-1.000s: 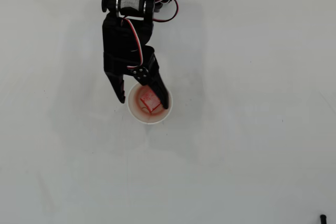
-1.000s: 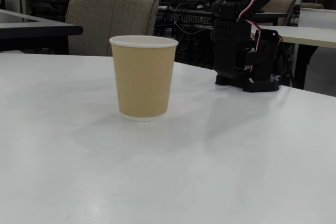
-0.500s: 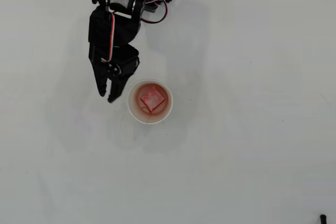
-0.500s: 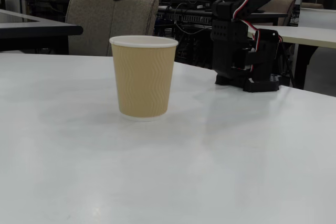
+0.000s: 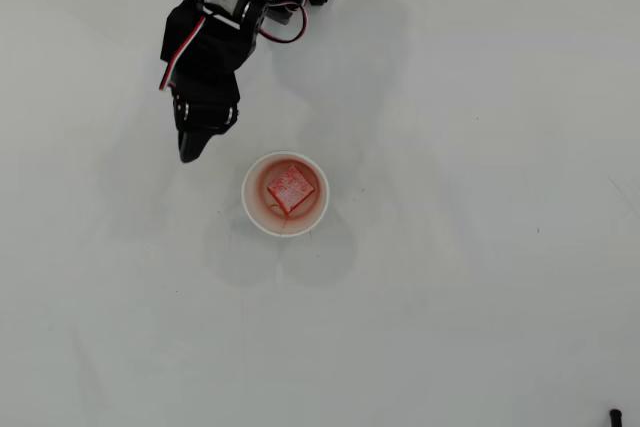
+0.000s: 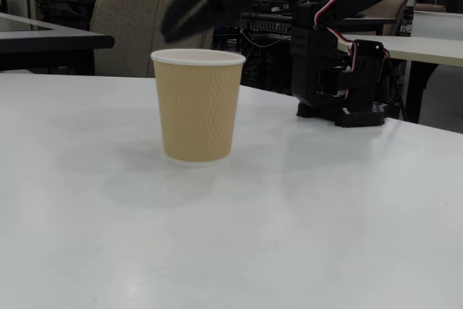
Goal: Grasp a red cube and put it in the cup.
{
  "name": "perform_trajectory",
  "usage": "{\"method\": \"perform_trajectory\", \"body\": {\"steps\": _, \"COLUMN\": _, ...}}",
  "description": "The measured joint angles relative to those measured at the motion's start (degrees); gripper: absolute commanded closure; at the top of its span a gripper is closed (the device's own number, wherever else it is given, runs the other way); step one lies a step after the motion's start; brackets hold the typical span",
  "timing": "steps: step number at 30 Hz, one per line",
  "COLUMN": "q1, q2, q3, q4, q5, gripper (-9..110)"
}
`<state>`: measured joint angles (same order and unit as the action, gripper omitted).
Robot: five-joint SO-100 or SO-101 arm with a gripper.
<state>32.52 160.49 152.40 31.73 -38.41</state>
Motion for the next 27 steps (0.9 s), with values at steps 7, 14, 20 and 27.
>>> {"method": "perform_trajectory", "body": {"steps": 7, "q1": -0.35, "q2": 5.19, "q3": 6.86, "q4": 0.97, "q5": 5.19, "gripper": 101}}
{"method": "perform_trajectory", "body": {"steps": 14, "q1": -8.61, "q2": 8.88, "q3": 9.49, "q4": 0.97, "q5": 8.00, "gripper": 101}}
{"method": "perform_trajectory", "body": {"steps": 20, "q1": -13.62, "q2": 9.93, "q3": 10.55, "q4": 3.60, "q5": 10.72, "gripper": 101}}
{"method": "perform_trajectory", "body": {"steps": 27, "q1": -13.89, "q2": 13.62, "q3": 17.49, "q4": 1.58, "q5": 16.00, "gripper": 101}}
